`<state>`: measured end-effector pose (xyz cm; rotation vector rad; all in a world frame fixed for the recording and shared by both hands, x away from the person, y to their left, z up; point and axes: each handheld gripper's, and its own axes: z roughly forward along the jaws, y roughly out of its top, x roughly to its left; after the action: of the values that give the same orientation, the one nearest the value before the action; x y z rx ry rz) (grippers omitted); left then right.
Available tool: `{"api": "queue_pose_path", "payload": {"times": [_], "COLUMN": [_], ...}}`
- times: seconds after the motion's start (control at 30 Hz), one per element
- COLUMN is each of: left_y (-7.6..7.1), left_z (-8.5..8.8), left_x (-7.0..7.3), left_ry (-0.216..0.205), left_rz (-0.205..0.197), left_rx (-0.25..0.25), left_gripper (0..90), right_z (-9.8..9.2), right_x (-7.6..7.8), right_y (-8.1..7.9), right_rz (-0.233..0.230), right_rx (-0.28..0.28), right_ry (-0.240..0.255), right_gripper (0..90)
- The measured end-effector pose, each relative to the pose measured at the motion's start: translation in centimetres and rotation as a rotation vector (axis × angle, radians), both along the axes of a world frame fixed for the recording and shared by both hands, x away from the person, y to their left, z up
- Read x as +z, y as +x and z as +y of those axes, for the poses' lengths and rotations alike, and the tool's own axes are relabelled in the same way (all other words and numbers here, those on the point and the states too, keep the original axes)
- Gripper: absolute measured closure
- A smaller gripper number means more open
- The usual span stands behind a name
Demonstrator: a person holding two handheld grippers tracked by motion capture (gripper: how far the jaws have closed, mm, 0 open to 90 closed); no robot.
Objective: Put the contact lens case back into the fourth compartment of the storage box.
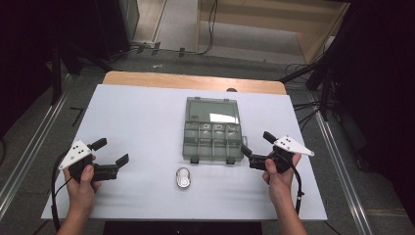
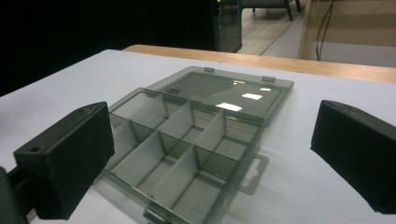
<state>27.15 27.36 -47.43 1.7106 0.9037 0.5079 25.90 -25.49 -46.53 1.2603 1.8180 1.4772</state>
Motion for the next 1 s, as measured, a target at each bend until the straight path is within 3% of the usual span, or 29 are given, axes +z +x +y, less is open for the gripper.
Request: {"api": "queue_pose_path", "payload": {"times": [0.3,0.43,0.53,0.73,0.8,0.9,1.0], "left_y": [-1.1,-1.4,-1.4,-1.5,-1.6,-1.7,-1.8], "left_z": [1.2,1.8,2.1,2.2,2.4,2.8,2.9], "left_x": [-0.9,-1.0,-1.0,-1.3,-1.3,-1.1,-1.2], "left_ry": [0.006,0.000,-0.003,-0.011,-0.012,-0.031,-0.038], "left_rz": [0.023,0.024,0.018,0.020,0.016,0.012,0.013], "left_rx": [0.021,0.032,0.032,0.031,0.031,0.039,0.040], "left_gripper": [0.0,0.0,0.0,0.0,0.0,0.0,0.0], "right_z": [3.0,4.6,5.8,8.8,9.5,10.5,11.5], "right_x": [0.8,0.8,0.6,-0.2,-0.4,-0.9,-1.4], "right_y": [-0.2,-0.3,-0.4,-0.6,-0.6,-0.5,-0.3], "right_rz": [0.019,0.028,0.049,0.076,0.084,0.100,0.127], "right_rx": [0.113,0.165,0.208,0.265,0.310,0.349,0.377], "right_ry": [-0.011,-0.021,-0.016,-0.097,-0.096,-0.137,-0.152], "right_gripper": [0.0,5.2,23.8,64.8,76.6,87.2,88.2]}}
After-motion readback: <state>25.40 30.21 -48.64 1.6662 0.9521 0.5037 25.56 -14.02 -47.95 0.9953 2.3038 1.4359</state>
